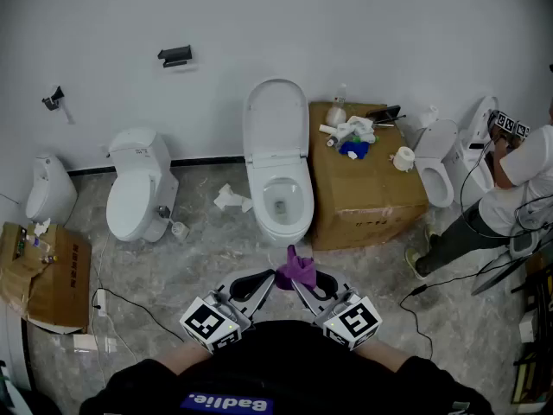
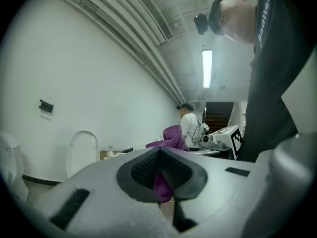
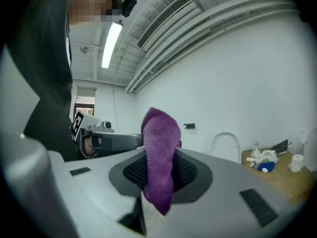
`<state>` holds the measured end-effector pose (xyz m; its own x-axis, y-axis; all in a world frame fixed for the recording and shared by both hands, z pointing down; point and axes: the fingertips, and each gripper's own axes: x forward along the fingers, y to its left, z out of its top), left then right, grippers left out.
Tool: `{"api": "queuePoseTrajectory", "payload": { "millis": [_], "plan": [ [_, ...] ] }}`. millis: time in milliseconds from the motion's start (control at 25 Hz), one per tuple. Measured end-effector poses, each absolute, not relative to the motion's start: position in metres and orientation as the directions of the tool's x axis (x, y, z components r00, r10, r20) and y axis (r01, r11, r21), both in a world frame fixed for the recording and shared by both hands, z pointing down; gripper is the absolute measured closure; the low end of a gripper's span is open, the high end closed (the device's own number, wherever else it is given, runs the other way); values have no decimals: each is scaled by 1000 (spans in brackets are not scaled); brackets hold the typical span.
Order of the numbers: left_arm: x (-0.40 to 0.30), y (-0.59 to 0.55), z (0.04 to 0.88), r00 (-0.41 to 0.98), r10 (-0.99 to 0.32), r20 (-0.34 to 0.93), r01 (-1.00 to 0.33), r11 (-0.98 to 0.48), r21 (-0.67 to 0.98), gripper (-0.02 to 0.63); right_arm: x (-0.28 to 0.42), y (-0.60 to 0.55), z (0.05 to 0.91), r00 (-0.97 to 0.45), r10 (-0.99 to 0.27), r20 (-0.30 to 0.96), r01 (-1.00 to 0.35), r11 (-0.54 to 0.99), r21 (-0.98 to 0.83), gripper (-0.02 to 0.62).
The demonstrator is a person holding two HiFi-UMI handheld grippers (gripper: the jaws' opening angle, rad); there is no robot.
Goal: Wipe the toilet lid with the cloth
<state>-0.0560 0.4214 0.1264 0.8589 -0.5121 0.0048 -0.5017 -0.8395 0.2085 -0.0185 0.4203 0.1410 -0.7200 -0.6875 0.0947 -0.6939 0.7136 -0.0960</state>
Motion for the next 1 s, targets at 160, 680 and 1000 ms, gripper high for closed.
{"api": "queuePoseTrajectory", "payload": {
  "millis": [160, 680, 1000],
  "plan": [
    [-52, 424, 127, 857, -515, 7, -505, -838, 209, 591, -14, 422, 143, -719, -690, 83, -695, 713, -95, 500],
    [-40, 420, 133, 850, -527, 18, -518, -828, 217, 591, -1, 419, 149, -726, -681, 91, -687, 716, -121, 500],
    [-19, 411, 134, 831, -556, 23, -548, -811, 206, 591, 21, 408, 147, -745, -664, 65, -666, 735, -128, 500]
  ]
}}
